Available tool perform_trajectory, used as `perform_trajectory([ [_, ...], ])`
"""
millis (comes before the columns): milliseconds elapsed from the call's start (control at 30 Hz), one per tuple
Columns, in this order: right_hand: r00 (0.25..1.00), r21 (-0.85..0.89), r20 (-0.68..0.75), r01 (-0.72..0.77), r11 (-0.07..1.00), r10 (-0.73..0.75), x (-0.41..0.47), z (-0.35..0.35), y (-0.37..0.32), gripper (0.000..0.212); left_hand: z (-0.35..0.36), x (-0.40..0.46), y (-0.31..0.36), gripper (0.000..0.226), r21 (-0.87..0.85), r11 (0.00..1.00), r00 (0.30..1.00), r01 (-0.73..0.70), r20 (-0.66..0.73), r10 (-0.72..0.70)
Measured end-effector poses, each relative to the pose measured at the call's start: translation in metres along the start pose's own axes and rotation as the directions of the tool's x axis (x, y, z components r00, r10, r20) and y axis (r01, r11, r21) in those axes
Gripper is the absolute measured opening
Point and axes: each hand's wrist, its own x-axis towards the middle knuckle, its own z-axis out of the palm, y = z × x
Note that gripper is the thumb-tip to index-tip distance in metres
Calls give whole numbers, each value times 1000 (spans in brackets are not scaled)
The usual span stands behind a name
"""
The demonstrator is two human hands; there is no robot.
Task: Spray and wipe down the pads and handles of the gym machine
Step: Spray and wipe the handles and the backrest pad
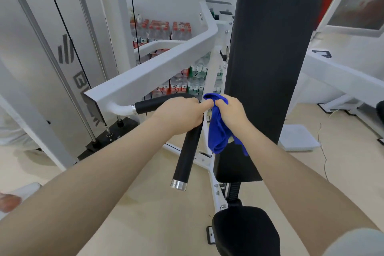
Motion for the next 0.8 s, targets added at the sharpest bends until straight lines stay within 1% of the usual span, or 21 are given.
perform_trajectory([
  [67, 1000, 48, 30, 3, 999, -5, 3, -2, 3, 16, -1, 6, 5, 31, 68, 998, 998, 11, 64, -15],
  [133, 998, 111, 67, 12, 994, -19, 4, -3, 1, 19, 0, 4, 3, 31, 79, 996, 996, 48, 74, -54],
  [200, 993, 215, 110, 24, 976, -48, 4, -3, -4, 20, 1, -4, -2, 33, 42, 994, 994, 105, 16, -106],
  [233, 988, 242, 135, 46, 969, -80, 3, -2, -7, 21, 2, -10, -5, 34, 1, 990, 990, 143, -22, -142],
  [267, 980, 229, 162, 77, 970, -115, 3, 2, -11, 22, 5, -17, -9, 37, -56, 982, 981, 181, -62, -184],
  [367, 967, 94, 201, 140, 986, -157, 9, 21, -20, 25, 15, -33, -18, 50, -251, 934, 937, 254, -177, -302],
  [433, 973, 30, 181, 142, 989, -145, 9, 27, -21, 28, 23, -41, -22, 50, -355, 885, 894, 301, -218, -391],
  [467, 974, 1, 162, 162, 987, -160, 7, 25, -18, 26, 28, -44, -24, 49, -378, 869, 879, 318, -225, -420],
  [533, 960, -33, 124, 257, 966, -251, -3, 14, -6, 19, 38, -48, -29, 49, -418, 833, 859, 361, -199, -472],
  [567, 940, -40, 120, 328, 944, -321, -10, 8, -1, 18, 42, -49, -31, 50, -434, 818, 855, 377, -177, -488],
  [600, 906, -65, 134, 412, 909, -401, -16, 5, 0, 22, 46, -50, -34, 52, -436, 813, 857, 386, -157, -491],
  [667, 837, -205, 205, 544, 814, -508, -13, 9, -3, 28, 51, -52, -36, 55, -433, 811, 866, 394, -119, -485],
  [733, 812, -327, 258, 584, 743, -524, 1, 17, -15, 28, 52, -53, -36, 57, -471, 796, 871, 381, -106, -479],
  [800, 799, -357, 276, 602, 714, -534, 11, 19, -25, 26, 50, -53, -36, 57, -514, 777, 868, 363, -118, -483],
])
